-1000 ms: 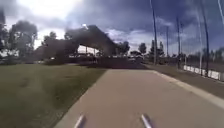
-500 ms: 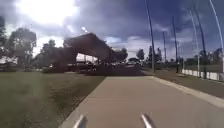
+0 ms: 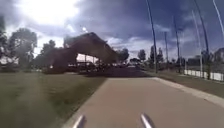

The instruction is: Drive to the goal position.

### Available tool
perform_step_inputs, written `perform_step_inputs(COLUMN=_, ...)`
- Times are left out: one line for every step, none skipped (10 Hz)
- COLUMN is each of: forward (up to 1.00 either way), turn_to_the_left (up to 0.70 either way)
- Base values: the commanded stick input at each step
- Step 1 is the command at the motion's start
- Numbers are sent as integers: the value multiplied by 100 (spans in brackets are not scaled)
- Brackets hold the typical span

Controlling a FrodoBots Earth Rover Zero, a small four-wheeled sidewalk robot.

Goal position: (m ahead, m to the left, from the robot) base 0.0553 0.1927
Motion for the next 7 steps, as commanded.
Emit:
perform_step_inputs(forward=37, turn_to_the_left=0)
perform_step_inputs(forward=25, turn_to_the_left=0)
perform_step_inputs(forward=12, turn_to_the_left=0)
perform_step_inputs(forward=0, turn_to_the_left=0)
perform_step_inputs(forward=-10, turn_to_the_left=0)
perform_step_inputs(forward=-20, turn_to_the_left=0)
perform_step_inputs(forward=-30, turn_to_the_left=0)
